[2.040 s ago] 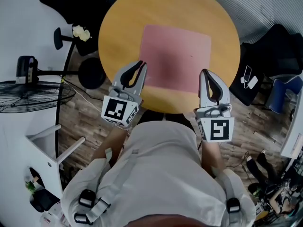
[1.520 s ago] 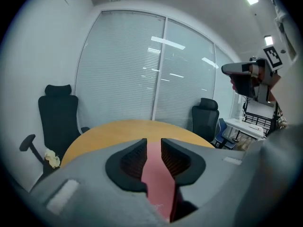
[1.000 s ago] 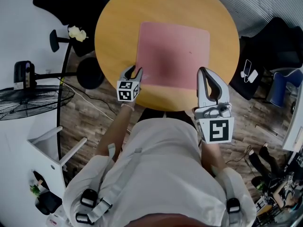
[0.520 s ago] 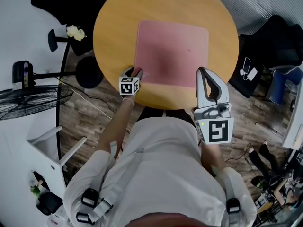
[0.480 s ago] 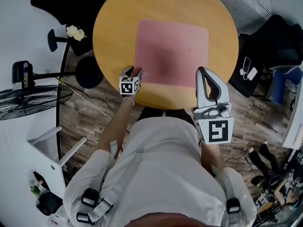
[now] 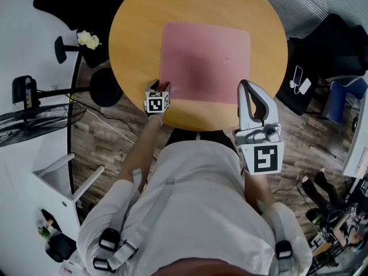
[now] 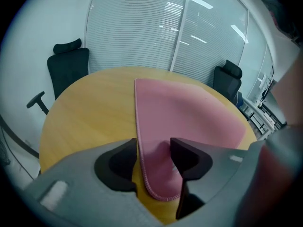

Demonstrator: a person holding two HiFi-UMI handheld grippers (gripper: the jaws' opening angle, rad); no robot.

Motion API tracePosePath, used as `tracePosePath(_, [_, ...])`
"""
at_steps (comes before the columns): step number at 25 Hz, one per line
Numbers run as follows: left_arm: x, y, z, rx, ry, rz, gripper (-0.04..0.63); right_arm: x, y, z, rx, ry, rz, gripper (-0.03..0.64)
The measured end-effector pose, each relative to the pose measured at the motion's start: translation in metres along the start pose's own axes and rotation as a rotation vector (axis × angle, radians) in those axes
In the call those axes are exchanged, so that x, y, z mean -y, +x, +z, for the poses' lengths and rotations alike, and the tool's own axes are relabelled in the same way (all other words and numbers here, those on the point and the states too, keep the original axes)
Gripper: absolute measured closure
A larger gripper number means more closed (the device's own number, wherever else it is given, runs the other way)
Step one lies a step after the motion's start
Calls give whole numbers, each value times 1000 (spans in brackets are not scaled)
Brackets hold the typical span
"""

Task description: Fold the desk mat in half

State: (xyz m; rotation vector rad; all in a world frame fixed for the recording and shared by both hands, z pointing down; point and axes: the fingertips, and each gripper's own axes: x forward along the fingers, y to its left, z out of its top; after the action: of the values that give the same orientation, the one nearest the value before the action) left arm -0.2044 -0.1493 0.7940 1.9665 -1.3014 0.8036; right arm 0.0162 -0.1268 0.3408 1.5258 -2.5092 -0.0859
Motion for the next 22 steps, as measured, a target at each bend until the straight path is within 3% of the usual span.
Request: tracePosePath(22, [7,2,-1,8,49,14,411,12,-2,-6,-6,6,2,612])
